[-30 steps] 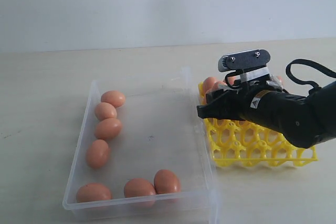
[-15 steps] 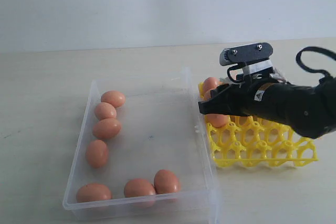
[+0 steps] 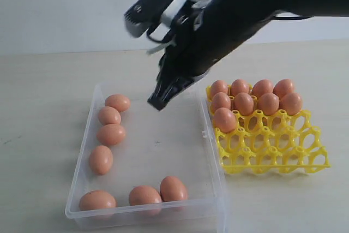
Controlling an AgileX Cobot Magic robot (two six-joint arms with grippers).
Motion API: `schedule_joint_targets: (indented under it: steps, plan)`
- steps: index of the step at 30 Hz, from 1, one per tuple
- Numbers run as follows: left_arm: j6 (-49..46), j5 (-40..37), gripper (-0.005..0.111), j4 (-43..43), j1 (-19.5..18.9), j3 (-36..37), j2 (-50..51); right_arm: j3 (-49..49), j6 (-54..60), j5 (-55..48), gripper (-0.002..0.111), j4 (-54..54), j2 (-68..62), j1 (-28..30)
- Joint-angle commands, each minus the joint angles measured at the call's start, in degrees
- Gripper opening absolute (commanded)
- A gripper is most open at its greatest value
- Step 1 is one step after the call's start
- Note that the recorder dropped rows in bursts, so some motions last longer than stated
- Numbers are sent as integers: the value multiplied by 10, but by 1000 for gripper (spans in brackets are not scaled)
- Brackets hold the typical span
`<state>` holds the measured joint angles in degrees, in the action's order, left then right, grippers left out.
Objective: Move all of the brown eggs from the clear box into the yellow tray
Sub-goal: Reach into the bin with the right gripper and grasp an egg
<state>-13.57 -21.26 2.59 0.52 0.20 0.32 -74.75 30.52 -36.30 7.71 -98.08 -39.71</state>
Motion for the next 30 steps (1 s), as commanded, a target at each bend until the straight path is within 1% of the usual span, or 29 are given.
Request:
schedule_joint_targets:
  steps: [1, 2, 3, 4, 5, 8, 13, 16, 22, 30]
  plan:
    - [0, 4, 0, 3, 1, -2, -3, -64, 163, -77, 30, 32, -91, -47]
    - [0, 4, 0, 3, 1, -2, -3, -71, 174, -77, 36, 33, -104, -52]
    - [0, 4, 0, 3, 1, -2, -3, -86, 192, -68, 49, 33, -134, -62]
    - [0, 4, 0, 3, 1, -2, -3, -92, 195, -60, 53, 32, -146, -63]
    - [0, 4, 0, 3, 1, -2, -3, -106, 195, -26, 56, 22, -173, -63]
    - [0, 4, 0, 3, 1, -2, -3, -137, 194, 30, 56, 7, -222, -63]
    - [0, 4, 0, 3, 1, -2, -3, -208, 193, 31, 56, -5, -288, -63]
    - [0, 4, 0, 3, 1, -2, -3, -238, 190, 11, 56, -4, -312, -63]
    - [0, 4, 0, 3, 1, -2, -3, -262, 190, -11, 56, 11, -338, -63]
    - [0, 4, 0, 3, 1, -2, -3, -263, 190, -15, 56, 42, -365, -63]
